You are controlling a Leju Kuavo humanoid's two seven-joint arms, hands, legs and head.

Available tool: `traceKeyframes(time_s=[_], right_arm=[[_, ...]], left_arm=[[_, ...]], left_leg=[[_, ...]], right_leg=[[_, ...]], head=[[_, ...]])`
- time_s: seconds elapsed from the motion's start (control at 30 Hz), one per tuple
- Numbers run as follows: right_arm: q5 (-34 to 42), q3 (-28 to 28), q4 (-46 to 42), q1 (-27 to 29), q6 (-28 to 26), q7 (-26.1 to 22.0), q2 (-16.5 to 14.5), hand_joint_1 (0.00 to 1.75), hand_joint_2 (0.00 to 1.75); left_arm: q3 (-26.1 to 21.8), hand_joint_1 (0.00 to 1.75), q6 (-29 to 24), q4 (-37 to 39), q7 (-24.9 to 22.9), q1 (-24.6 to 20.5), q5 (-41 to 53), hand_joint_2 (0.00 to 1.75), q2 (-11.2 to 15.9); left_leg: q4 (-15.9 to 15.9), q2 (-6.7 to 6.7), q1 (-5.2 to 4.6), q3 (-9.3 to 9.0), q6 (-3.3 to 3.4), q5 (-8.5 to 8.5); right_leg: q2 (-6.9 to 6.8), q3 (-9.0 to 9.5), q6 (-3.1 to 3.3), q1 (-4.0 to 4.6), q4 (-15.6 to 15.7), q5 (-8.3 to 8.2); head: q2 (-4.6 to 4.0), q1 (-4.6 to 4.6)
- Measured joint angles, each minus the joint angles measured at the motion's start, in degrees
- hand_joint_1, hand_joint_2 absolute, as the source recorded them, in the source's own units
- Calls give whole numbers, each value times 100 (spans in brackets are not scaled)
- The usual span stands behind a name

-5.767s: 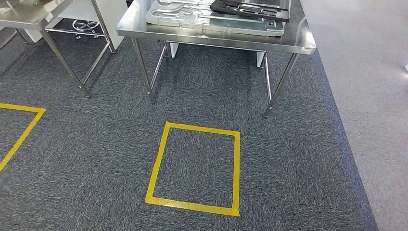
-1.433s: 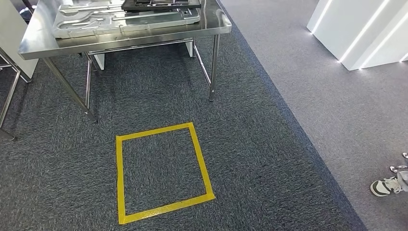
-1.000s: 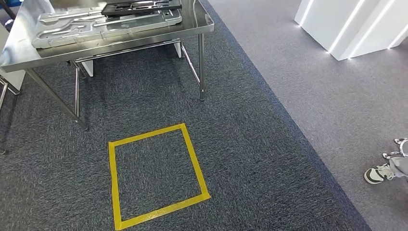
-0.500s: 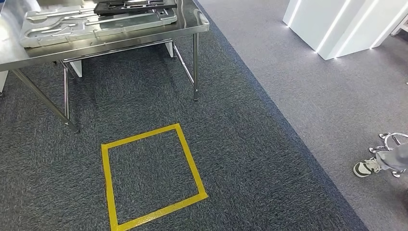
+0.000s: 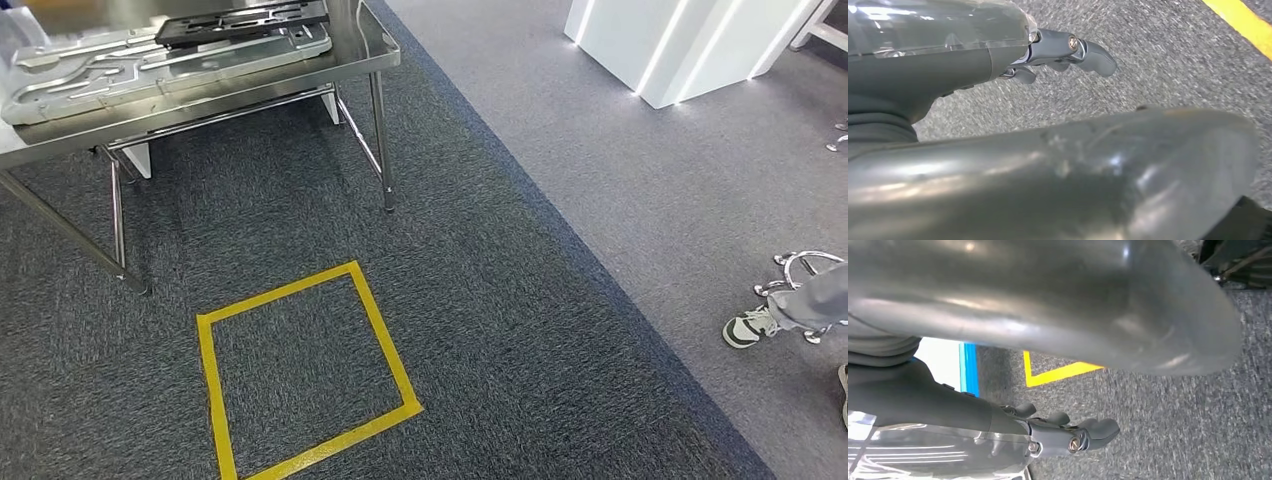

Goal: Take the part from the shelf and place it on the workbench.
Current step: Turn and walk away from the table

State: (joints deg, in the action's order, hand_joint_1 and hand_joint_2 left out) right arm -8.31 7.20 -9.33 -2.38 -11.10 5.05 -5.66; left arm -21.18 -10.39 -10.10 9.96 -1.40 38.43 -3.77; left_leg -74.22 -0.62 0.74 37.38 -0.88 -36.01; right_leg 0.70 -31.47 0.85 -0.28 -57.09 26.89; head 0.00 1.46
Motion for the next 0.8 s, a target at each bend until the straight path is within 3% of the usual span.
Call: traceKeyframes(time_s=[0.03, 0.1, 0.17, 0.27, 0.33, 0.43, 0.47, 0.5, 0.53, 0.6, 0.67, 0.8], right_arm=[[0, -11, 0, -1, 3, -4, 0, 0, 0], [-5, -26, 0, -3, 10, -9, 0, 0, 0], [-11, -39, 0, -9, 5, -15, 2, 0, 0], [-21, -61, 0, -5, -8, -19, 12, 0, 0], [-27, -64, 0, 1, -10, -20, 24, 0, 0], [-32, -64, 0, -3, -11, -23, 28, 0, 0], [-35, -64, 0, -4, -9, -29, 29, 0, 0], [-43, -64, -1, -4, -7, -44, 29, 0, 0], [-61, -64, -1, -2, -5, -70, 30, 0, 0], [-95, -64, -1, 3, -5, -133, 33, 0, 0], [-104, -64, -1, -1, -7, -176, 40, 0, 0], [-92, -64, -2, -9, -7, -208, 35, 0, 0]], left_arm=[[0, 0, -4, 0, -5, 1, 1, 0, 2], [0, 0, -9, 0, -12, -4, 4, 0, 6], [0, 0, -9, 0, -21, -10, 11, 0, 7], [0, 0, -8, 0, -24, -22, 18, 0, 2], [-1, 0, -7, 0, -21, -26, 19, 0, 0], [-2, 0, -8, 0, -16, -22, 19, 0, 0], [-2, 0, -7, 0, -15, -21, 20, 0, -1], [-2, 0, -7, 0, -15, -20, 26, 0, -1], [-2, 0, -9, 0, -15, -21, 35, 0, -1], [-2, 0, -18, 0, -15, -23, 57, 0, -4], [-3, 0, -28, 0, -16, -23, 66, 0, -11], [-4, 0, -34, 0, -21, -27, 69, 0, -8]], left_leg=[[210, 2, 1, -91, 0, 178], [965, 44, 4, -429, 17, 578], [1430, 100, 0, -621, 60, 718], [1506, 89, -17, -632, 162, 723], [1536, 53, -1, -639, 234, 757], [1543, -3, -9, -626, 271, 768], [1543, -23, -14, -627, 273, 765], [1543, -37, -17, -631, 273, 761], [1543, -47, -18, -639, 273, 757], [1544, -52, -17, -663, 260, 742], [1536, -60, -35, -675, 229, 717], [1542, -75, -53, -682, 216, 690]], right_leg=[[34, 5, -9, -3, -16, 10], [93, 7, -50, -1, -76, 49], [137, -27, -106, 9, -145, 86], [159, -63, -198, -3, -179, 97], [91, -155, -259, -12, -390, 250], [-20, -657, -327, -30, -1431, 776], [-28, -805, -335, -36, -1723, 856], [-31, -863, -335, -39, -1818, 824], [-35, -828, -325, -41, -1725, 702], [-59, -448, -267, -29, -924, 288], [-99, -133, -208, 7, -259, 59], [-87, -66, -220, 27, -115, 46]], head=[[0, -1], [0, 0], [0, 5], [0, 5], [0, 24], [0, 51], [0, 51], [0, 52], [0, 52], [0, 52], [0, 50], [0, 32]])
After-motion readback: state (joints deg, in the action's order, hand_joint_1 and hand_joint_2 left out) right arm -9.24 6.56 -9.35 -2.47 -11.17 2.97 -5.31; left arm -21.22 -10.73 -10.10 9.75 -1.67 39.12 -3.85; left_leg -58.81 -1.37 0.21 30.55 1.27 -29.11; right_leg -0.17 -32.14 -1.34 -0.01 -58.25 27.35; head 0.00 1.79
